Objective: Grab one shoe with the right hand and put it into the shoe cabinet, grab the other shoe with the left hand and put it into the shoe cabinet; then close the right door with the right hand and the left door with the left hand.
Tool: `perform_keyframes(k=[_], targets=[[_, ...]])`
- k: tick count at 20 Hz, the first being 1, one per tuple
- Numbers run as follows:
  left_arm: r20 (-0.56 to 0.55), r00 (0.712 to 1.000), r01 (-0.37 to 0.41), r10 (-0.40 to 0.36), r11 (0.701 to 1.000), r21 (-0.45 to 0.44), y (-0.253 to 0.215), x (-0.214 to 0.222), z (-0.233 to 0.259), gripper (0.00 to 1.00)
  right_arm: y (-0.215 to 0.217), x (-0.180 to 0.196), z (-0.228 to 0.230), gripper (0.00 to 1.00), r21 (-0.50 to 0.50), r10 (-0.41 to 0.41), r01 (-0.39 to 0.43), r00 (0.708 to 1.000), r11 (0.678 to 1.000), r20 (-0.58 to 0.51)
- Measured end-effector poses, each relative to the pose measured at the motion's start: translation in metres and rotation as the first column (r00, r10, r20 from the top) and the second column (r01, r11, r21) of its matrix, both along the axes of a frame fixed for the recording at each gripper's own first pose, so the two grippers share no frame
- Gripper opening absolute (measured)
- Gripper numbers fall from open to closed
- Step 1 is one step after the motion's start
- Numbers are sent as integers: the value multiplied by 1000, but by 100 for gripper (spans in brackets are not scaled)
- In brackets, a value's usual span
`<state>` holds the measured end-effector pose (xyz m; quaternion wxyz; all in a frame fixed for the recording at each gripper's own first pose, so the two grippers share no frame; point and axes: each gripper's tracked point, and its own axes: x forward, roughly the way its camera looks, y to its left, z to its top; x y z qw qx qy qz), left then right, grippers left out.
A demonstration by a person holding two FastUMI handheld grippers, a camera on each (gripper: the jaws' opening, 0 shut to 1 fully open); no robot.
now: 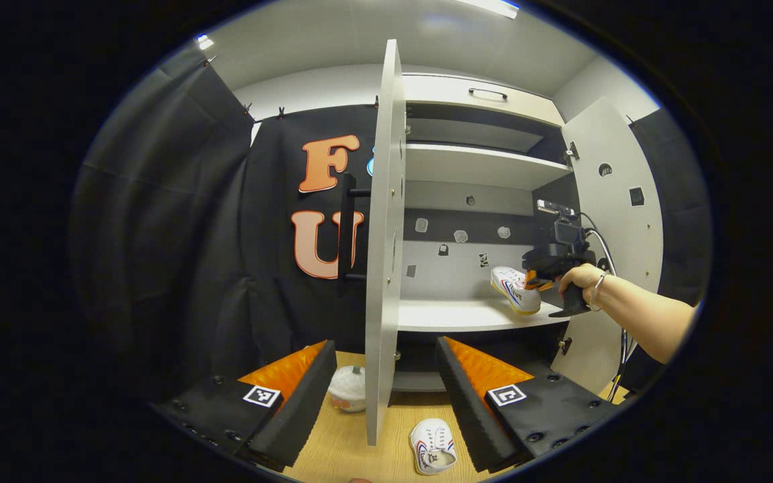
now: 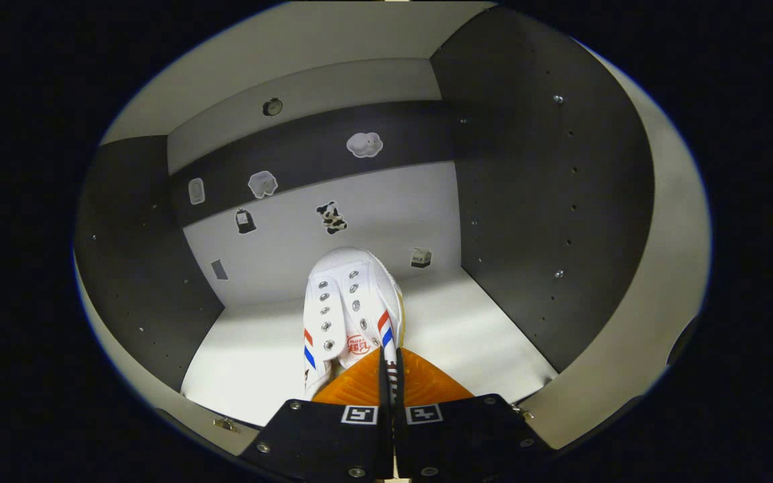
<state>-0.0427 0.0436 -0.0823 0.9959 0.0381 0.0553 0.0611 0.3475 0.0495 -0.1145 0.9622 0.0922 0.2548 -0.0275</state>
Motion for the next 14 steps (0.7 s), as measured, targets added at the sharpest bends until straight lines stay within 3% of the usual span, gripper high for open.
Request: perform_keyframes(k=[7, 8, 9, 10, 11, 14], targets=[[-6, 1000, -20, 20, 1000, 4, 0, -5, -1, 99, -9, 21, -31, 1, 6, -39, 39, 996, 999, -75], [-8, 1000, -23, 23, 1000, 3, 0, -6, -2, 94, -8, 21, -29, 2, 9, -32, 33, 997, 999, -75], [-9, 1000, -24, 24, 1000, 0, 0, -7, -2, 99, -7, 18, -27, 12, 8, -22, 23, 997, 1000, -70], [-9, 1000, -26, 26, 1000, -5, 0, -9, -2, 99, -5, 14, -20, 11, 5, -10, 11, 999, 1000, -52], [-8, 1000, -25, 25, 1000, -12, -1, -10, -1, 96, -8, 13, -9, 20, -14, -15, 15, 1000, 1000, -18], [-4, 1000, -7, 7, 1000, -23, -7, -14, 0, 94, -4, -7, 19, 21, -9, 11, -11, 999, 1000, 46]])
